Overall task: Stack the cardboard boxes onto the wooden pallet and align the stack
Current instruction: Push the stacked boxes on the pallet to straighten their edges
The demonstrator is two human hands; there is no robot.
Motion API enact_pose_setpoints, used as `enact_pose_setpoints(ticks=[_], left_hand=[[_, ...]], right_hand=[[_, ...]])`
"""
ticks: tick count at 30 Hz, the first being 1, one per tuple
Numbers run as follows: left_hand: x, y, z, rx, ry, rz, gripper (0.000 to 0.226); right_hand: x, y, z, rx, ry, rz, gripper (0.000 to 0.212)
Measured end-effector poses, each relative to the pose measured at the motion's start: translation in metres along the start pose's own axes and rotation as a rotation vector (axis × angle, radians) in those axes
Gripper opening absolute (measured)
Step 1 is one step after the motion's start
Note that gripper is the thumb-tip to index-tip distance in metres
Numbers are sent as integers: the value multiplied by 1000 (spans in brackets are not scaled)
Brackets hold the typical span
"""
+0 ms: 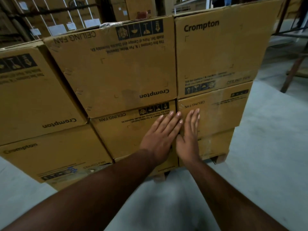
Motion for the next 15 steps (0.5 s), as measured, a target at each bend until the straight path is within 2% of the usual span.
enact_pose_setpoints(ticks=[6,15], left_hand=[[0,3,-7,-100,17,7,88],[-3,12,-7,-120,-16,-24,96]], right_hand=[[2,-4,7,97,-89,-87,106],[-1,7,10,223,-35,-131,105]])
Point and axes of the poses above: each hand's wrist, its own x-axis away from the middle knuckle, its own y-axis out of the palm, z = x × y, the point moved 7 cm from there along -x, towards the middle knuckle, and after that the axes turned 2 degrees about z, right-handed, at the moved point
